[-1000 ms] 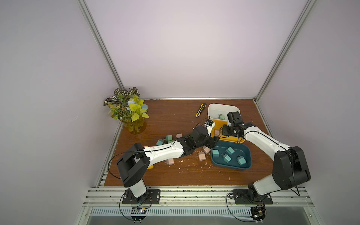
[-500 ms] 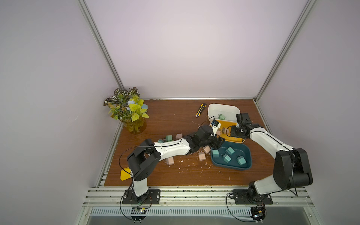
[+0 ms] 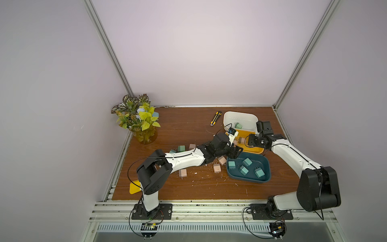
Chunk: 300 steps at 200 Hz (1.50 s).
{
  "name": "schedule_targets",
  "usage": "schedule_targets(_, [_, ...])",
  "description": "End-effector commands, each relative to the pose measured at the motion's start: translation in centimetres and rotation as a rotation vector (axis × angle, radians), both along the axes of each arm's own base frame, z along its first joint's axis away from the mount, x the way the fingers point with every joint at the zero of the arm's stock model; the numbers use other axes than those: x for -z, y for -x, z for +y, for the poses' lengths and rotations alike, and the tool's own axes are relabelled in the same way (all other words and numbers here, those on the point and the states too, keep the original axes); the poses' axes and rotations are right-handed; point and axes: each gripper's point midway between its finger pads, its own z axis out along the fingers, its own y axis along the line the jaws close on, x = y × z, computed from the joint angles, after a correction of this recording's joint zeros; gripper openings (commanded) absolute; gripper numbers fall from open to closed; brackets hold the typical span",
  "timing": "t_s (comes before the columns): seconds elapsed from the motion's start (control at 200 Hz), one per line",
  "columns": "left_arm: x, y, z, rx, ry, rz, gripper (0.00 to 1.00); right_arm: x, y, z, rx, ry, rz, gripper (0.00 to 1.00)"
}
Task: Place the plugs by color into the storage box
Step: Place the plug in the storage box, then pick up the plug from the center of the board.
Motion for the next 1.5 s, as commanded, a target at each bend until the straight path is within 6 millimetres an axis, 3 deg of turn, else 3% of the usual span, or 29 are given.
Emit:
schedule_targets(0.0, [-1.8,0.2,0.6,0.001,0.037,-0.003,0.67,-1.4,0.5,0.5,-0.002,-0.056,-0.040,0.56])
schedule_targets(0.45, [-3.2,1.5,3.4,-0.035,0.059,-0.017,0.67,-3.9,2.0,4.1,-0.076,-0.222,-0.091,0.55])
schedule_targets(0.791, [-4.1,2.7,7.9,-0.109,-0.004,-0.057,0.67,-6.3,2.1,11.1,-0.221,-0.298,-0.158,0.55])
schedule_targets(1.136, [-3.1,3.9,12.5,-0.183,-0.123,-0.070,0.68,-6.0,2.6,17.3,-0.334,-0.339,-0.136,0.56])
schedule_targets(1.496, [-0.9,4.7,19.3,-0.342,-0.238,-0.097,0.70,-4.9,3.8,23.7,-0.450,-0.375,-0.092,0.56])
